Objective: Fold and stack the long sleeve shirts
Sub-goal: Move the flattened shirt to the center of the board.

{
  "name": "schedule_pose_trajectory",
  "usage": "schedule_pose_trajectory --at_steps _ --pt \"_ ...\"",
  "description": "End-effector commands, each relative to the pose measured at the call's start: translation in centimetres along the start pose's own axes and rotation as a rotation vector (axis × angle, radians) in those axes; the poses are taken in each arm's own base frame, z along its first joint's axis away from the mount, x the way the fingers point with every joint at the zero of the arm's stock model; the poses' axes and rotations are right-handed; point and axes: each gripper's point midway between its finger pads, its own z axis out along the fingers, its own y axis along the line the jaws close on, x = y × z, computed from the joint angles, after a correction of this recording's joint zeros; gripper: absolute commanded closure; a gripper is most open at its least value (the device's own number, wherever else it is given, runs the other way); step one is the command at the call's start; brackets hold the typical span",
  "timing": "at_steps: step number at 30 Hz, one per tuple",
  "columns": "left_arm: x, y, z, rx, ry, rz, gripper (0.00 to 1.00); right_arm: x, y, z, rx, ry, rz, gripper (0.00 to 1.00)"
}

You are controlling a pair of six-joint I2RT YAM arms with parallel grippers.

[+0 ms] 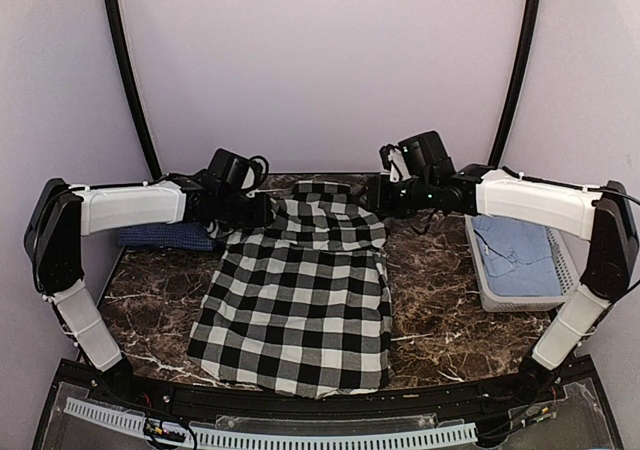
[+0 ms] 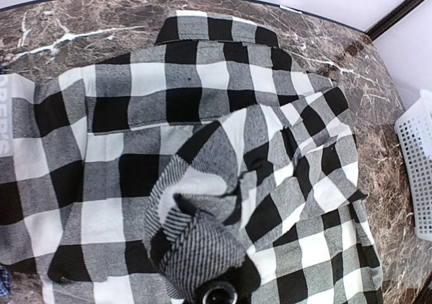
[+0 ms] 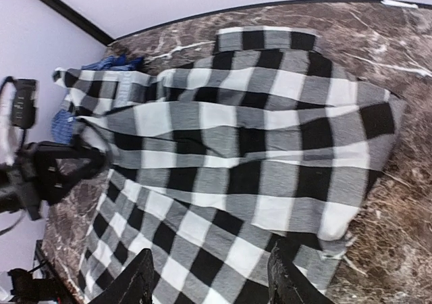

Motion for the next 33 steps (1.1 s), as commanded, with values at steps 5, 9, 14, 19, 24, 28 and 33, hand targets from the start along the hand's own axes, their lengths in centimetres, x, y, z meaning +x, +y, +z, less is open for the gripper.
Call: schedule_pose_trajectory --at_steps 5,9,14,19,24,28,33 --pt "-3.7 0.7 -3.1 0.018 -0.038 -0.028 1.0 4.1 -8.7 2.4 0.202 0.078 0.046 0.47" --pt "-4.4 1.6 -3.4 0.003 -0.04 -0.041 1.0 4.7 -11.0 4.8 0.229 0.1 0.07 0.45" --pt "-4.8 1.4 -3.0 0.036 -0.025 -0.031 1.0 3.5 -13.8 8.4 0.21 0.094 0.129 0.44" --pt "-4.3 1.3 -1.8 0.049 0.008 -0.024 1.0 1.7 -16.0 11.0 0.202 0.062 0.177 0.46" --pt "-3.9 1.3 -0.4 0.059 0.035 -0.026 1.0 0.9 -17.6 12.8 0.175 0.05 0.219 0.69" --pt "-3.9 1.7 1.1 0.043 0.051 -0.025 1.0 0.2 -19.0 14.5 0.18 0.06 0.233 0.98" --pt "-5.5 2.8 2.7 0.018 0.041 -0.045 1.0 -2.8 -20.5 15.9 0.198 0.035 0.216 1.0"
